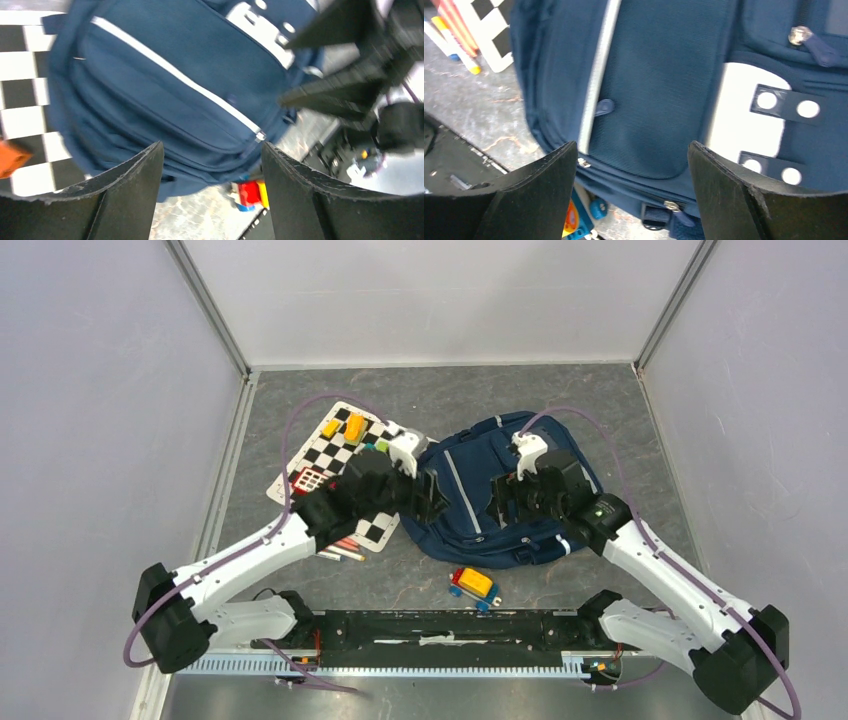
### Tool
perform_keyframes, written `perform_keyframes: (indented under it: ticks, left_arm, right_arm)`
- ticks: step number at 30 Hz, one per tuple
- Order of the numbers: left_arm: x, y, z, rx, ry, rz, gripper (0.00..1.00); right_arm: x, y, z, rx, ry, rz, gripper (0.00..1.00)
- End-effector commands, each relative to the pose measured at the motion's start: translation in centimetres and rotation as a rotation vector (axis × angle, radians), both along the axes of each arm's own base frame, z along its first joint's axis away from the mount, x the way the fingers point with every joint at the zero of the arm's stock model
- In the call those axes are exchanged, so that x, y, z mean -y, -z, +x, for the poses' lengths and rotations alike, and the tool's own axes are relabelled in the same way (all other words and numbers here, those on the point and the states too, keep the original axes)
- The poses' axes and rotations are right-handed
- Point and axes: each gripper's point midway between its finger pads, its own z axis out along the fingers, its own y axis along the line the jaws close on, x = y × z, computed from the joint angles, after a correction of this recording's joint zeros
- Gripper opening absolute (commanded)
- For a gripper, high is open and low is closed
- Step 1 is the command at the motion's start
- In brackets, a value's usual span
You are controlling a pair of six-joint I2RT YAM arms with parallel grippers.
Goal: Pack the student bag
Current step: Unzip the student bag at the center of the board.
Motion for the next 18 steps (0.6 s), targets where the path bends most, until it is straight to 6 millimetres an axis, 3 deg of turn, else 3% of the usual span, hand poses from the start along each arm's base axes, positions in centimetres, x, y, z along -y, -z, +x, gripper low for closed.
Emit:
perform_keyframes:
  ticks: [1,7,10,18]
  left_arm:
    - [2.8,1.5,-3.9,0.079,0.156,0.002,0.75]
    - [5.7,4.8,-7.6,0.070,0.248,0.030,0.69]
    - [5.7,6.6,-7.2,0.048,0.193,0.078,0.66]
    - [7.3,6.9,-5.6,0.073,0.130,0.056,0.55]
  right_arm:
    - [2.5,0.7,1.5,0.033,0.062,-0.055,0.86]
    - [2.7,0.5,2.4,0.051,0.091,-0.002,0.86]
    - [2.7,0.6,2.5,0.051,0.099,0.007,0.86]
    - [2.0,1.2,2.5,0.031,0.090,0.043,0.85]
